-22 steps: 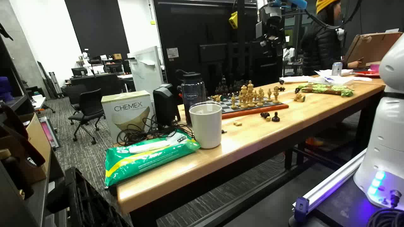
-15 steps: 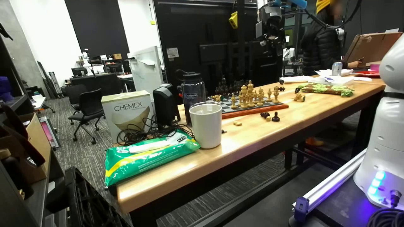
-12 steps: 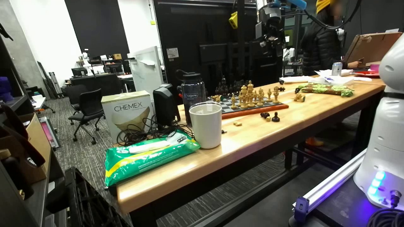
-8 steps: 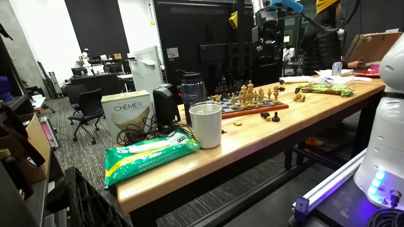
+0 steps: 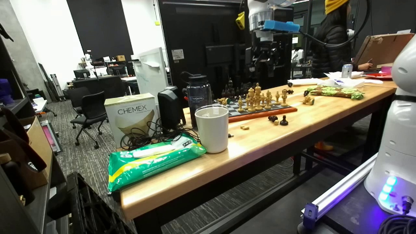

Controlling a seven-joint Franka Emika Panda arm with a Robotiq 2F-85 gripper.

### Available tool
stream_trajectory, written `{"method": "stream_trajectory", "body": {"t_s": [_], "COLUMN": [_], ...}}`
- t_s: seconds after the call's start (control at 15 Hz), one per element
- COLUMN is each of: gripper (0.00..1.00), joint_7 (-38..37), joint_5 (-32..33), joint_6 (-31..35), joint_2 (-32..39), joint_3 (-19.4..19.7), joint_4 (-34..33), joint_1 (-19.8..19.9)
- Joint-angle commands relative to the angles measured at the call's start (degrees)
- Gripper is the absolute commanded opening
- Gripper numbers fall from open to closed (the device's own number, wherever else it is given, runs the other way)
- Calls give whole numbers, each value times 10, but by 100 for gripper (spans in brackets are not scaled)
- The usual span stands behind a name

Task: Move one yellow chess piece away from you on the board

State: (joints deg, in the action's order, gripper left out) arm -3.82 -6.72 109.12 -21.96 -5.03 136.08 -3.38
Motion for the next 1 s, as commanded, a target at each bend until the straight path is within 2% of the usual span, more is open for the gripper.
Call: {"method": "stream_trajectory", "body": {"t_s": [0.0,0.13,0.2,0.53,0.93], "gripper": [100,100,100,100,100], "joint_7": [-69,-104,-71,-93,-75], "joint_5": [14,25,14,19,19], "joint_6": [70,84,68,79,117], "joint_2": [7,21,15,28,87], "joint_3": [-30,-42,-28,-36,-37], "joint_4": [32,36,30,34,16], "joint_1": [-5,-5,-8,-9,-14]}}
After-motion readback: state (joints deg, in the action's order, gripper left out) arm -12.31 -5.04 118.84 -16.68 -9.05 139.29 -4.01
